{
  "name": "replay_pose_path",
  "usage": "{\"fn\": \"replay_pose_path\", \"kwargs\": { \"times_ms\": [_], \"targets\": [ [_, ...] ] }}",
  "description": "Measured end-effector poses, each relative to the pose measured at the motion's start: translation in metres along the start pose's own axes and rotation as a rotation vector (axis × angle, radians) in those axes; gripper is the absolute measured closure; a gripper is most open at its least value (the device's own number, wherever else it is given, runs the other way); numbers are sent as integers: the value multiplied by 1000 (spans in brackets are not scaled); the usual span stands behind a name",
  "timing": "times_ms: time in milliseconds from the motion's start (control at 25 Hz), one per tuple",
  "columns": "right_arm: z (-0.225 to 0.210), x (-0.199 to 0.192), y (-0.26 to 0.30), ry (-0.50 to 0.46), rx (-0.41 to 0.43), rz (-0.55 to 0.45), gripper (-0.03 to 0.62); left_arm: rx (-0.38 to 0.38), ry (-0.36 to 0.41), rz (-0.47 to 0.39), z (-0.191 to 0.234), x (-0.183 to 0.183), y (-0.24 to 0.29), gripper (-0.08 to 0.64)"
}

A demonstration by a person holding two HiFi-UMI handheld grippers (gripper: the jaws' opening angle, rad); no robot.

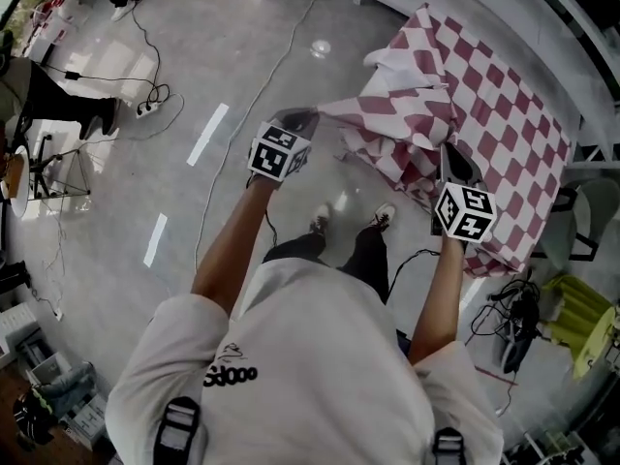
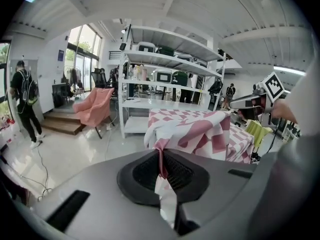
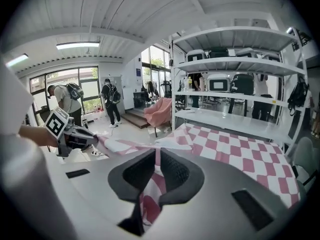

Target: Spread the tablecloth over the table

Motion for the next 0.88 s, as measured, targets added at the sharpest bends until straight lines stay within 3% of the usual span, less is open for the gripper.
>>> {"fn": "replay_pose_path", "kwargs": {
  "times_ms": [80, 480, 880],
  "targets": [
    [12, 1, 13, -12, 34, 16, 497, 27, -21, -4, 13, -7, -9, 526],
    [47, 16, 59, -68, 134, 9, 500, 199, -158, 54, 72, -64, -55, 526],
    [59, 23, 77, -99, 150, 25, 512, 304, -330, 208, 103, -158, -75, 526]
  ]
}}
Point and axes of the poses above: the fingertips, and each gripper's own axes: y forward along the fingers, z to its left, x out of its top, the point moved 10 cm from there along -y, backward along the fingers, and after that the axes turned 3 degrees about -y, right-handed, at the moved point
